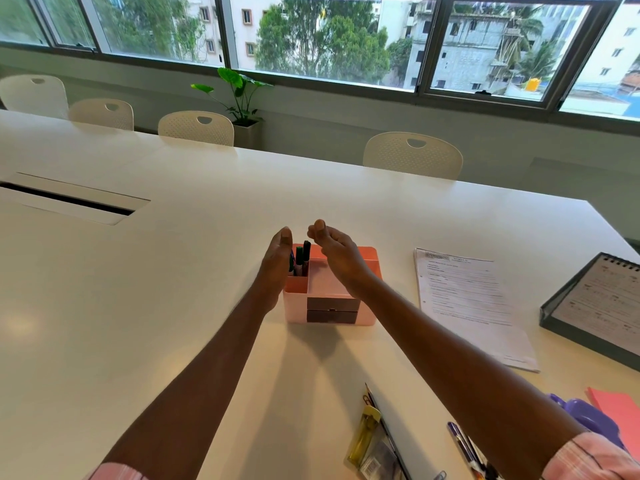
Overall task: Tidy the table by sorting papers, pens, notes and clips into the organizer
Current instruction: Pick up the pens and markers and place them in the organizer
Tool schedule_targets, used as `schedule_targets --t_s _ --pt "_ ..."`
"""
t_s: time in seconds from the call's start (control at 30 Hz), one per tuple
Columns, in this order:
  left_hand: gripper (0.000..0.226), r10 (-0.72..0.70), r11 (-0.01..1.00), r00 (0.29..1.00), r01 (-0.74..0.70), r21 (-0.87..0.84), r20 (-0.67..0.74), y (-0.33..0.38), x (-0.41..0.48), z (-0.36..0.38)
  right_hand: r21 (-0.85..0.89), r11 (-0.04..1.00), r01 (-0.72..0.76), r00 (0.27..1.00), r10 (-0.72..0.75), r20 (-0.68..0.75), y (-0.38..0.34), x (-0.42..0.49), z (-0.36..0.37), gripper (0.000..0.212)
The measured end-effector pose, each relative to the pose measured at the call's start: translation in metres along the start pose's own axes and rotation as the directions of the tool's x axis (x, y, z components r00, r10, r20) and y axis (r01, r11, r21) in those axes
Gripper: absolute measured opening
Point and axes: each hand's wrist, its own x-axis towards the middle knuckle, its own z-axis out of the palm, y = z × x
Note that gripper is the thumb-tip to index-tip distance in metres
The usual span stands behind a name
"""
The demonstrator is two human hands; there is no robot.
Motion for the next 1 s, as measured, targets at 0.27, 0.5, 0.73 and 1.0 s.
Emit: schedule_targets --t_s 0.27,0.5,0.73,1.0 --pt "0.075 -0.065 0.996 0.998 0.065 0.055 0.006 0.016 0.012 0.011 -0.090 0.993 0.071 0.997 -0.073 -0.019 0.000 -0.015 -0.015 0.067" --pt "0.095 -0.140 0.988 0.978 0.127 -0.087 -0.155 0.013 0.019 0.010 -0.145 0.984 0.104 0.993 -0.111 -0.043 0.005 -0.045 -0.043 0.071" --pt "0.064 0.262 0.963 0.880 -0.208 0.174 -0.396 0.041 -0.029 0.000 -0.060 0.996 0.065 0.996 -0.068 -0.051 0.020 -0.101 -0.085 0.056" --pt "0.063 0.577 0.797 0.809 -0.528 0.294 -0.112 0.036 -0.139 0.022 -0.116 0.993 0.022 0.997 -0.030 -0.067 0.052 -0.174 -0.148 0.060"
